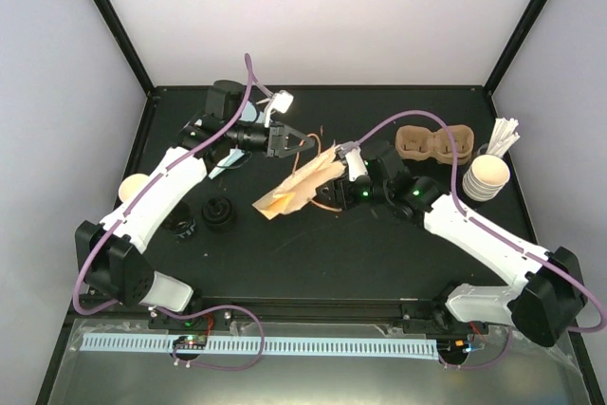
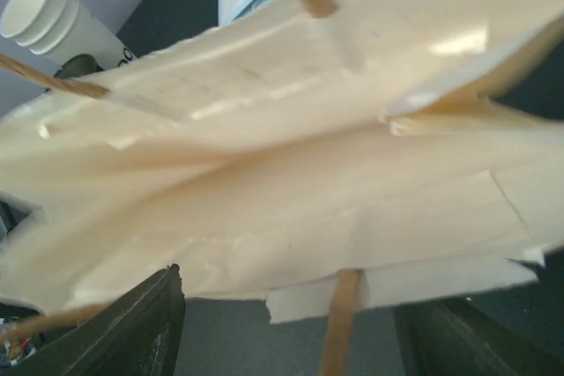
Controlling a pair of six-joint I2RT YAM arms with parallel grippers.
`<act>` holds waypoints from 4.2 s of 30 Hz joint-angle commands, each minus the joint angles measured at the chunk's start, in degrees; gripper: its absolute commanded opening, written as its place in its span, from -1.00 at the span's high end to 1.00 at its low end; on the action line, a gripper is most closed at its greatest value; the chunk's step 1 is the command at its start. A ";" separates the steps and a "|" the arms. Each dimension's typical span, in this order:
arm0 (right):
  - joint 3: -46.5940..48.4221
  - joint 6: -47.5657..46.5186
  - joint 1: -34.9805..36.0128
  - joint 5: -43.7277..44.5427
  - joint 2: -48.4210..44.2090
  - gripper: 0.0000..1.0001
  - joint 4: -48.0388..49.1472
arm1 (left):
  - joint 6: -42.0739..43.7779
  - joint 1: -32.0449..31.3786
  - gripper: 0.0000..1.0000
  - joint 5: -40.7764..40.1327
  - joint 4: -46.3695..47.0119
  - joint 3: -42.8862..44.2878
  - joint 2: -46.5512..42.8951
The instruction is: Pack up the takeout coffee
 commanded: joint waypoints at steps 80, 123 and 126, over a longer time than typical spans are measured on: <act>-5.45 -3.46 0.36 16.73 -18.72 -0.91 2.74 | 14.30 -9.86 0.97 -17.46 -12.82 4.43 0.20; -10.06 -12.02 4.47 3.01 -9.78 0.98 8.58 | 15.20 -10.05 0.97 -13.32 -15.15 7.70 0.82; -10.03 -12.45 7.53 9.57 -7.51 0.98 9.23 | 14.89 -10.03 0.97 -12.64 -14.80 7.56 0.31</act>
